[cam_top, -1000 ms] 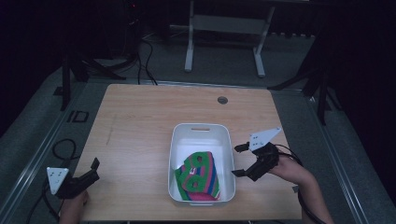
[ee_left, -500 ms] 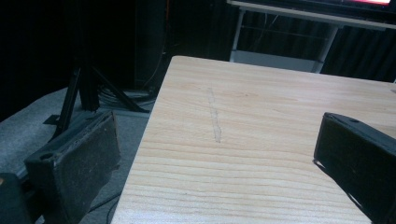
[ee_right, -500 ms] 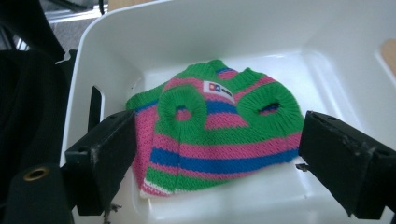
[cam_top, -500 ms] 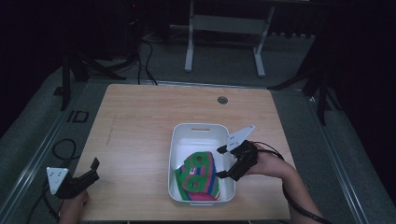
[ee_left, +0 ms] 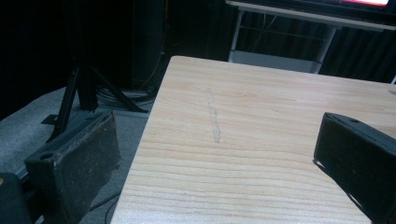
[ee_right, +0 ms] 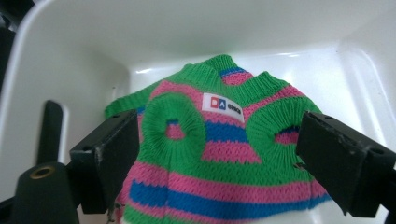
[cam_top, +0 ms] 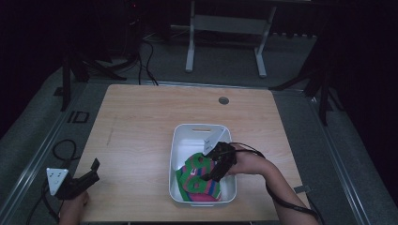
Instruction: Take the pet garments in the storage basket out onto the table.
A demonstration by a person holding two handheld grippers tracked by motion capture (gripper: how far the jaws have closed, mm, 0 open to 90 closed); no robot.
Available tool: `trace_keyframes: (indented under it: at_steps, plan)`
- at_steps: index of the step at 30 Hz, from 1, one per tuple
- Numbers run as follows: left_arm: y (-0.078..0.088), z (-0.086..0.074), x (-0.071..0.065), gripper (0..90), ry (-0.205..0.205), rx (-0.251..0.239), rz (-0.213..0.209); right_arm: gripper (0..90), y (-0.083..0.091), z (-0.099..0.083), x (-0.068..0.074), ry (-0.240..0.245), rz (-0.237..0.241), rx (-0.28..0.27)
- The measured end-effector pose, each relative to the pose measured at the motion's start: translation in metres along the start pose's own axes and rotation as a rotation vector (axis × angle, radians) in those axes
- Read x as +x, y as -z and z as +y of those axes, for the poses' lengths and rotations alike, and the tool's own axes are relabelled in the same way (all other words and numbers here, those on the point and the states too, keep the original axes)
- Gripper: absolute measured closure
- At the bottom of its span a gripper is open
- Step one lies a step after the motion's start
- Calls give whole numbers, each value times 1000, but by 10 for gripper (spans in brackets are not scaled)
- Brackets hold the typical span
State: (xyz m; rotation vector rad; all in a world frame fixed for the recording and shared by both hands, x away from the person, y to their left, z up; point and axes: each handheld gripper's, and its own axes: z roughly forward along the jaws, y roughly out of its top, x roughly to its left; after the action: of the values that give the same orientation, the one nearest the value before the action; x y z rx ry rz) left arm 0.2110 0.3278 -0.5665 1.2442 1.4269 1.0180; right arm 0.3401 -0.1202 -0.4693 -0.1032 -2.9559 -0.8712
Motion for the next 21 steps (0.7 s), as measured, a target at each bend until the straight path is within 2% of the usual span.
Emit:
trace_keyframes:
  at_steps: [3, 8, 13, 19, 21]
  plan:
    - [0, 0, 0, 9, -2, 1, 0, 134, -10, 6, 1, 9, 15, 23]
    - [0, 0, 0, 9, -3, 1, 0, 134, -29, 15, 5, 51, 20, 79]
    - [0, 0, 0, 9, -2, -1, -1, 139, -49, 23, 10, 65, 30, 149]
    - [0, 0, 1, 9, 2, -2, -3, 140, -76, 21, 15, 113, 1, 270]
    - [0, 0, 0, 9, 1, -1, -3, 140, -78, 21, 16, 126, -10, 283]
